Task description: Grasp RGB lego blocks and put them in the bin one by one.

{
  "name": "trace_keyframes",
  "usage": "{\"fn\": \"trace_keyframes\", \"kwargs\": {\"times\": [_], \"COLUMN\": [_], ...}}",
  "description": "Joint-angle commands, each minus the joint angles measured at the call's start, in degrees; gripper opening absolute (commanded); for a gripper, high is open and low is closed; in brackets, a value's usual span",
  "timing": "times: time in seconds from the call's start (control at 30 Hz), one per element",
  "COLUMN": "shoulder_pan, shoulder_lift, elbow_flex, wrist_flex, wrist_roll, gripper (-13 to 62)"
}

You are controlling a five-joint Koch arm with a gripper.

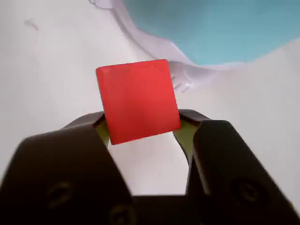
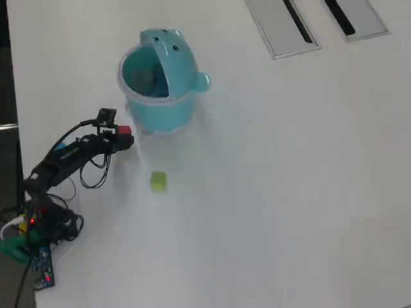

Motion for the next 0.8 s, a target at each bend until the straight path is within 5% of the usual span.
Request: {"fn": "trace_keyframes", "kwargs": {"times": [0.0,0.77], "shoulder_pan": [-0.6,-0.8], "shoulder_lift": [5.1,24.3], "elbow_flex": [-2.4,-12.5], "wrist_flex": [1.7,10.8], "wrist_roll": [1.1,3.2], "gripper": [16.3,16.3]}}
